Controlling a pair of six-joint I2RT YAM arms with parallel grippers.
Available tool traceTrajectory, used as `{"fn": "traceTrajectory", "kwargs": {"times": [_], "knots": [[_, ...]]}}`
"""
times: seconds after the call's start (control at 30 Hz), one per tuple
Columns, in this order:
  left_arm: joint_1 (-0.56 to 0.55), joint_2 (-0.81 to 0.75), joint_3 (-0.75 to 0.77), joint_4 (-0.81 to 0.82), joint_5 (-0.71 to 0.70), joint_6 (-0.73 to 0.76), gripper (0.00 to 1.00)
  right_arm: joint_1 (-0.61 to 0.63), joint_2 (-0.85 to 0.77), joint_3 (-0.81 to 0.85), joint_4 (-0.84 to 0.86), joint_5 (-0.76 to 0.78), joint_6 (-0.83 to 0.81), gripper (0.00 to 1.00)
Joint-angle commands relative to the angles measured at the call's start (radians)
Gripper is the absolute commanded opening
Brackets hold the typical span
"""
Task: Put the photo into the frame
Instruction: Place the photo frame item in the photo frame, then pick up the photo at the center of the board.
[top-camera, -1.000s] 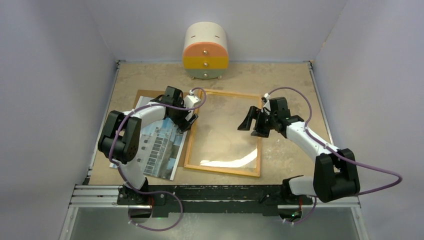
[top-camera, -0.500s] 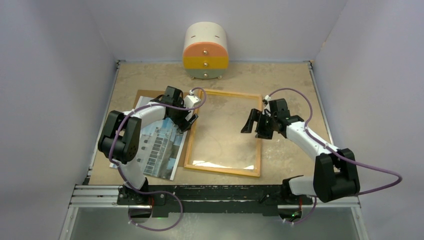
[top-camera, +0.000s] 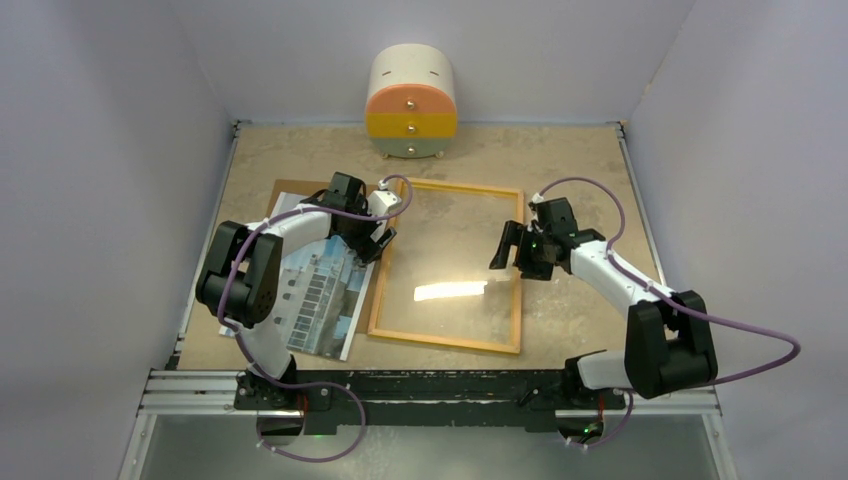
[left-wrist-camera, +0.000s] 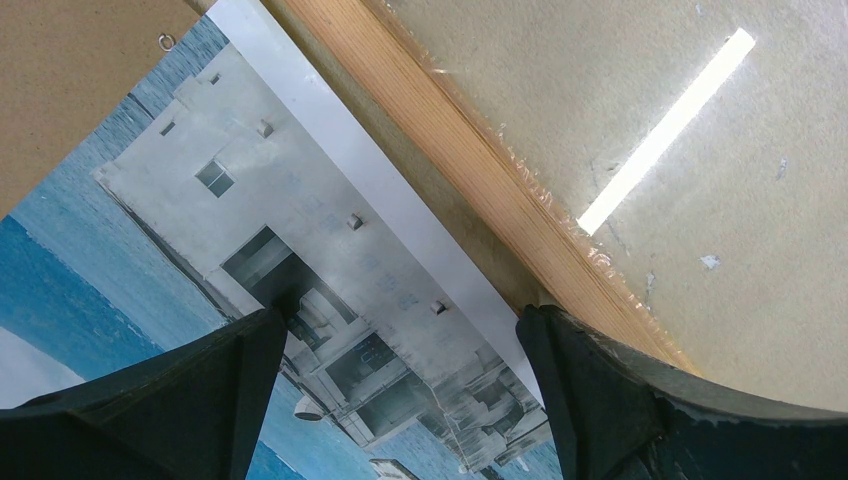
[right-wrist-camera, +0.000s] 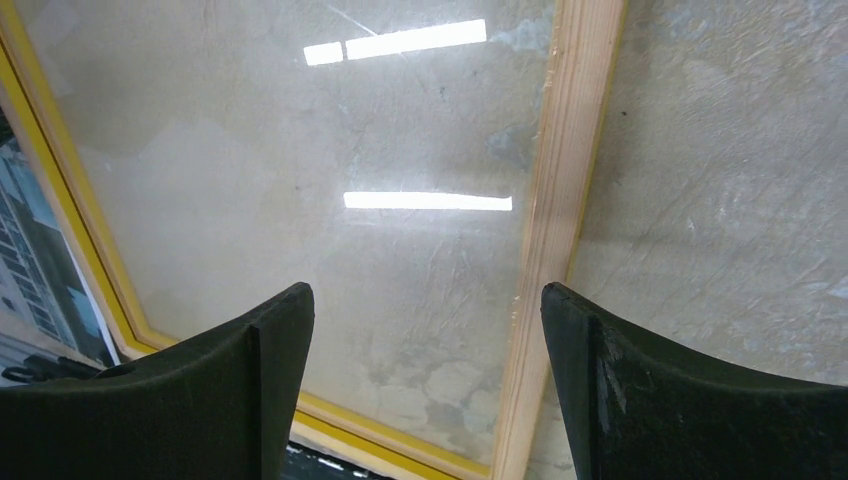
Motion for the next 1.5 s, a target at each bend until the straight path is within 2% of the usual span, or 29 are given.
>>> {"fn": "traceTrajectory", "kwargs": {"times": [0.0,0.23,0.5,0.63,0.83,0.93,1.07,1.27,1.47], "knots": [[0.001,-0.006,-0.008,-0.037,0.012,0.016,0.97,-0.003,-0.008,0.050,-0.022,0.055,-0.005,0.86],[-0.020,-0.022,-0.008,-0.032,0.023,-0.005,0.97,-0.038,-0.046,0.091,-0.036,0.062,0.016,0.86],[-0.076,-0.001,0.026,-0.024,0.019,-0.038,0.97,-0.087,-0.069,0.137,-0.046,-0.023,0.028,0.88],[-0.106,0.023,0.063,-0.024,0.003,-0.045,0.97,-0.087,-0.094,0.131,-0.054,-0.026,0.027,0.98],[-0.101,0.028,0.148,-0.085,0.003,-0.045,0.98,-0.075,-0.146,0.117,0.028,-0.014,0.068,0.99],[-0.039,0.001,0.220,-0.159,0.074,-0.049,0.98,0.012,-0.111,0.178,0.054,0.016,0.117,0.99],[0.120,-0.041,0.327,-0.269,0.122,-0.017,1.00,0.170,0.021,0.295,0.127,0.051,0.190,0.99],[0.359,-0.046,0.339,-0.307,0.037,0.101,0.99,0.375,0.317,0.567,0.187,0.067,0.260,0.94],[0.525,-0.043,0.210,-0.193,-0.130,0.199,0.96,0.473,0.606,0.821,0.195,0.066,0.311,0.90]]}}
